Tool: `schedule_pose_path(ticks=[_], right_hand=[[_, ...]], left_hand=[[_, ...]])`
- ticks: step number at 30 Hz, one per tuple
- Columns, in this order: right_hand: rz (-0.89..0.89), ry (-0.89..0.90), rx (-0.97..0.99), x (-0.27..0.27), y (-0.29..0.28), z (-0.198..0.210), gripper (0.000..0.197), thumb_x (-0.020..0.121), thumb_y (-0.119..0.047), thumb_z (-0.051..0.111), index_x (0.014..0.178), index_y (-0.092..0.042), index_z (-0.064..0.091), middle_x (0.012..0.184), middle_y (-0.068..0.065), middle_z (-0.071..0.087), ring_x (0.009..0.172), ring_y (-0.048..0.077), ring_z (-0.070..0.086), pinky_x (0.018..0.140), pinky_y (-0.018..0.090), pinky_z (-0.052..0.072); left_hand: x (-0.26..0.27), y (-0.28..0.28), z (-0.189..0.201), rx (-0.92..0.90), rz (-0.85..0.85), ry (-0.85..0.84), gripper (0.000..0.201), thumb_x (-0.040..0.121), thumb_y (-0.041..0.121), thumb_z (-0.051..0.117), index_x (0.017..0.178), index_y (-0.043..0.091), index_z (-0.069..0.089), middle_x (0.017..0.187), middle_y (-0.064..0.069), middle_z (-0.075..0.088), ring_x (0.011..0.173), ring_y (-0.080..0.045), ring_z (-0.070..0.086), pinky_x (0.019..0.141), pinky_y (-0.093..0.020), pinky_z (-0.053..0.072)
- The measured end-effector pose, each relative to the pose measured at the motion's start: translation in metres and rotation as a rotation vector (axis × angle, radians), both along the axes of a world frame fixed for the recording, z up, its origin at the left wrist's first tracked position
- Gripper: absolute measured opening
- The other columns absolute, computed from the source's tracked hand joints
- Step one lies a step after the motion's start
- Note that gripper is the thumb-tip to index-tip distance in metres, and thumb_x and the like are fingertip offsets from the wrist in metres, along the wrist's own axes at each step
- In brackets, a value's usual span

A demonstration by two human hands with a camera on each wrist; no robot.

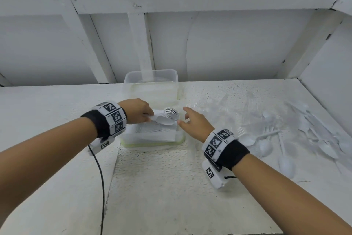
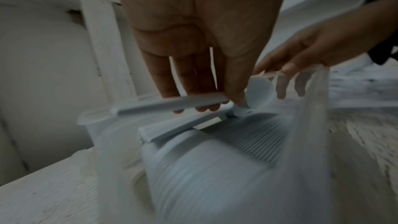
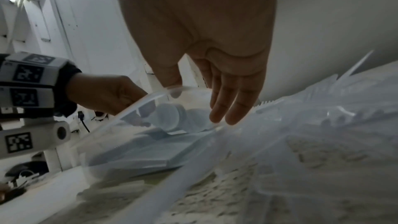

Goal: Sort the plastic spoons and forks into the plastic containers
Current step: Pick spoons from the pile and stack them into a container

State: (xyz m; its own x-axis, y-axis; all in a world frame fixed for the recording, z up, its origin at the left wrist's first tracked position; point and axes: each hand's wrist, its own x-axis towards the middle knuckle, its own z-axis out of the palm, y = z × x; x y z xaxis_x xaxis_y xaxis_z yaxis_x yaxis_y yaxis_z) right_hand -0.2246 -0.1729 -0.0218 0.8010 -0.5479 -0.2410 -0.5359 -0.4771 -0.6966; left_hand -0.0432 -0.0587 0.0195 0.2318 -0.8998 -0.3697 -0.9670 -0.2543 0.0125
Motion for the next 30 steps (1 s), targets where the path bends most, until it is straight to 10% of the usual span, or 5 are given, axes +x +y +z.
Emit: schedule_pose_path(ticks=[20, 30], right_hand=[[-0.049, -0.062, 0.08, -0.002, -0.003, -0.002, 0.061, 0.091, -0.03, 0.057, 0.144, -0.015, 0.03, 0.131, 0.008, 0.05, 0.114, 0.023, 0.054, 0.097, 0.031, 0.042], [-0.053, -0.08, 0.098, -0.003, -0.003, -0.004, 0.062, 0.091, -0.031, 0.057, 0.144, -0.016, 0.03, 0.13, 0.008, 0.05, 0.114, 0.022, 0.054, 0.097, 0.031, 0.043]], left_hand=[[-0.008, -0.028, -0.021, 0.066, 0.035, -0.134, 0.026, 0.092, 0.029, 0.054, 0.111, 0.011, 0.054, 0.115, -0.007, 0.048, 0.106, -0.026, 0.051, 0.083, -0.033, 0.045], [-0.01, -0.03, -0.024, 0.056, 0.119, -0.078, 0.015, 0.087, 0.021, 0.055, 0.086, 0.015, 0.042, 0.087, -0.005, 0.048, 0.08, -0.024, 0.047, 0.067, -0.027, 0.036]])
